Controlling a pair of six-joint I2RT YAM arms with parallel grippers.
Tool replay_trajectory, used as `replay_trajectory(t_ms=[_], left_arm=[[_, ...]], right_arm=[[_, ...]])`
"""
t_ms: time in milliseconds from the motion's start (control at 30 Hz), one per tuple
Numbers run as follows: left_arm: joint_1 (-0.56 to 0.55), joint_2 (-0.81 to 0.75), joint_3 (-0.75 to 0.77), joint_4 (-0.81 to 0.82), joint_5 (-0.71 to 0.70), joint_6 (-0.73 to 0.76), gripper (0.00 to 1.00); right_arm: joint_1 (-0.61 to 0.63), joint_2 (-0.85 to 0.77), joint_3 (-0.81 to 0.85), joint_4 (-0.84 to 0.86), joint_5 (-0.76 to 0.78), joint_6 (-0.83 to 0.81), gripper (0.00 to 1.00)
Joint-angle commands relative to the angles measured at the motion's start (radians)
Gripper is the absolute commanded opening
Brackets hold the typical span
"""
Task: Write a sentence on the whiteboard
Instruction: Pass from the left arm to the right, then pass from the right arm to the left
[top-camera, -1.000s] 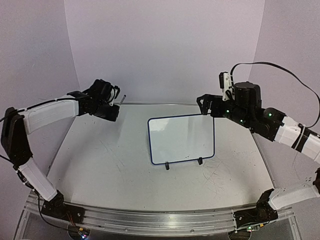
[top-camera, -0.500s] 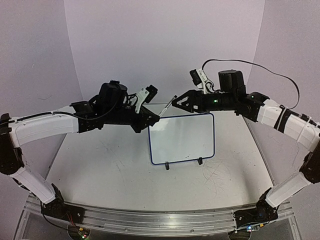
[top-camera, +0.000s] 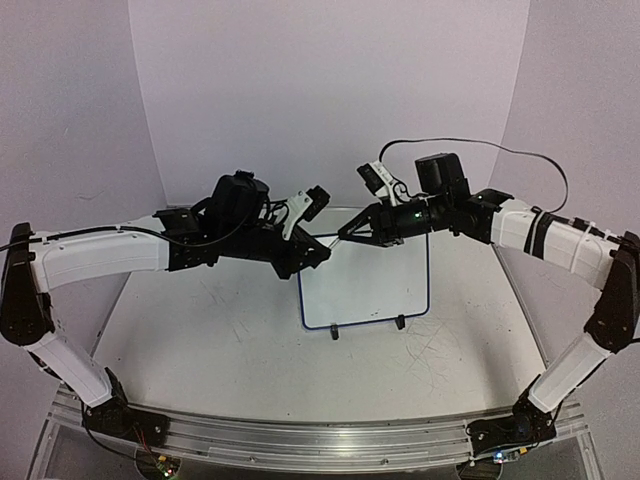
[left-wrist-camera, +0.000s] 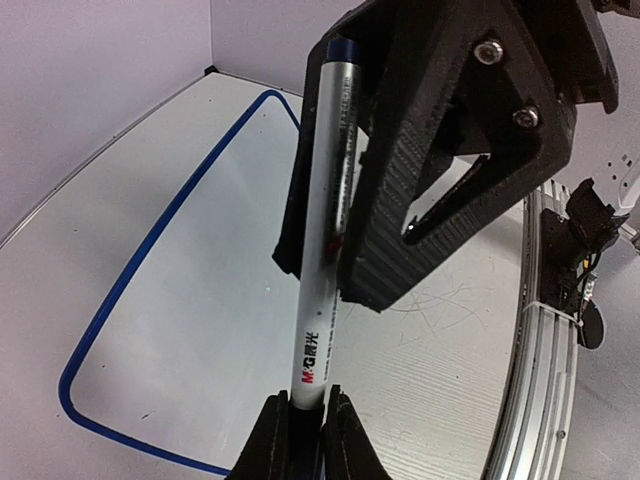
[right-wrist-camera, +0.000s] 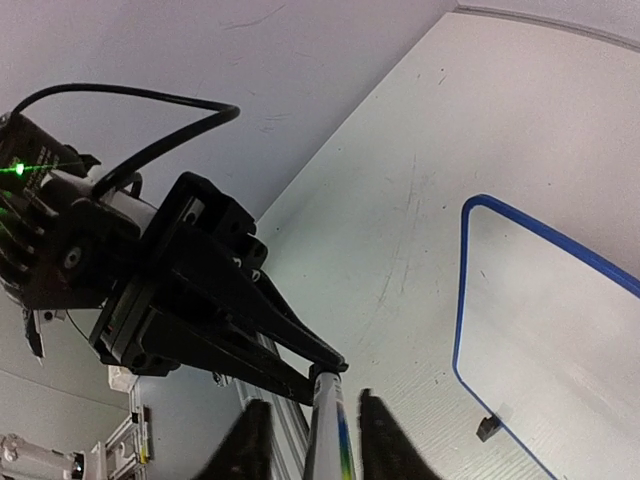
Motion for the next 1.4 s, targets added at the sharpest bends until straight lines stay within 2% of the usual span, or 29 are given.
replay_trajectory(t_ms=[0,33,167,200,267,400,533,800,867,1000,1167,1367], left_arm=[[-0.003,0.003,0.035,0.040,0.040,0.005,0.02],[0.003,0.002,0.035,0.040,0.055,-0.016,0.10],[0.095,-0.017,0.000,0.068,0.260,-0.141,0.63],[0.124,-0.034,-0.035,0.104,0.329,-0.178,0.72],[0.174,-0.064,-0.098,0.204,0.456,-0.264,0.78],[0.193,-0.065,-0.151,0.292,0.581,-0.334,0.77],[0.193,-0.045,-0.147,0.323,0.647,-0.358,0.69],[0.171,-0.005,-0.094,0.343,0.760,-0.371,0.71],[0.165,0.009,-0.078,0.345,0.758,-0.377,0.65],[0.164,0.034,-0.060,0.357,0.743,-0.396,0.47],[0.162,0.056,-0.045,0.377,0.762,-0.420,0.33],[0.160,0.064,-0.039,0.388,0.790,-0.433,0.29]], right_arm=[[0.002,0.001,0.021,0.061,-0.049,-0.003,0.04],[0.000,-0.004,0.017,0.062,-0.048,-0.005,0.00],[-0.004,-0.050,-0.023,0.088,-0.054,-0.015,0.00],[-0.004,-0.065,-0.032,0.095,-0.054,-0.020,0.00],[-0.004,-0.088,-0.049,0.113,-0.061,-0.027,0.00],[-0.004,-0.120,-0.068,0.151,-0.076,-0.034,0.00],[-0.004,-0.151,-0.098,0.211,-0.082,-0.024,0.00],[-0.005,-0.156,-0.129,0.279,-0.095,0.003,0.00],[-0.003,-0.159,-0.141,0.299,-0.102,0.011,0.00],[-0.002,-0.164,-0.157,0.317,-0.108,0.009,0.00],[-0.003,-0.171,-0.175,0.320,-0.101,-0.011,0.00],[-0.003,-0.184,-0.206,0.360,-0.091,-0.029,0.00]])
